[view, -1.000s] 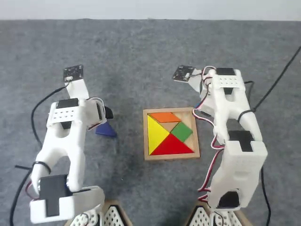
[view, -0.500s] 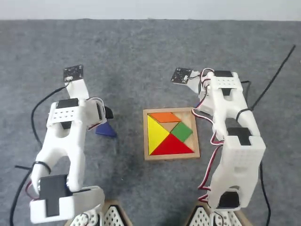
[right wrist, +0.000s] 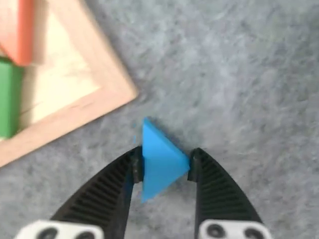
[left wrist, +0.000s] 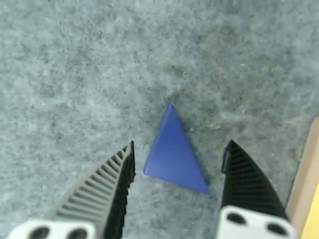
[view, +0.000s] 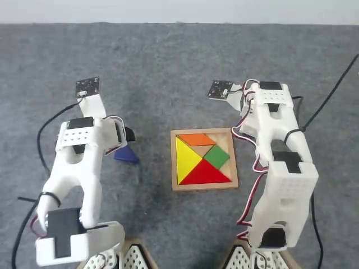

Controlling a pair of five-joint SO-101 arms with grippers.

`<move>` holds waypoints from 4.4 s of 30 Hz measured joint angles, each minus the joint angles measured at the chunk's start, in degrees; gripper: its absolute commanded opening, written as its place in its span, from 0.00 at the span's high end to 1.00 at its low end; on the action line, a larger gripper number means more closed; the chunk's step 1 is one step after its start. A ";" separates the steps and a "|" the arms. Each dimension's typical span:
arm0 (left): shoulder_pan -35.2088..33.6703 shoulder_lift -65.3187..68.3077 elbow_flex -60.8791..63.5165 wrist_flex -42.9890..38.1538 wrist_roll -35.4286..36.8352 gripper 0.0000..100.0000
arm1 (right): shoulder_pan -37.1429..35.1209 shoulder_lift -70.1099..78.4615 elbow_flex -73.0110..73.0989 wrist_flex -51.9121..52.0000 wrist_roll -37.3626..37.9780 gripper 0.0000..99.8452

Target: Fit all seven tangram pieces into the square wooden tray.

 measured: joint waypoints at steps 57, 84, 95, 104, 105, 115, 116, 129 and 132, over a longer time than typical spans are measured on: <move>0.18 0.00 0.88 -0.18 -1.14 0.72 | -21.10 -27.43 23.74 15.12 46.42 0.94; 0.18 0.00 0.88 -0.18 -1.14 0.72 | -16.44 -23.74 23.74 10.55 72.62 0.79; 0.18 0.00 0.88 -0.18 -1.14 0.72 | -16.44 -25.58 23.74 2.64 49.05 0.78; 0.18 0.00 0.88 -0.18 -1.14 0.72 | -12.40 -43.16 23.74 -0.26 15.91 0.78; 0.18 0.00 0.88 -0.18 -1.14 0.72 | -11.52 -45.36 23.74 0.70 13.89 0.78; 0.18 0.00 0.88 -0.18 -1.14 0.72 | -5.54 -59.69 26.73 12.75 -12.92 0.90; 0.18 0.00 0.88 -0.18 -1.14 0.72 | -5.27 -59.69 28.92 11.52 -15.65 0.89; 0.18 0.00 0.88 -0.18 -1.14 0.72 | -4.31 -41.85 43.34 -5.98 -24.00 0.90; 0.18 0.00 0.88 -0.18 -1.14 0.72 | -5.89 -38.77 43.34 -7.65 -24.62 0.90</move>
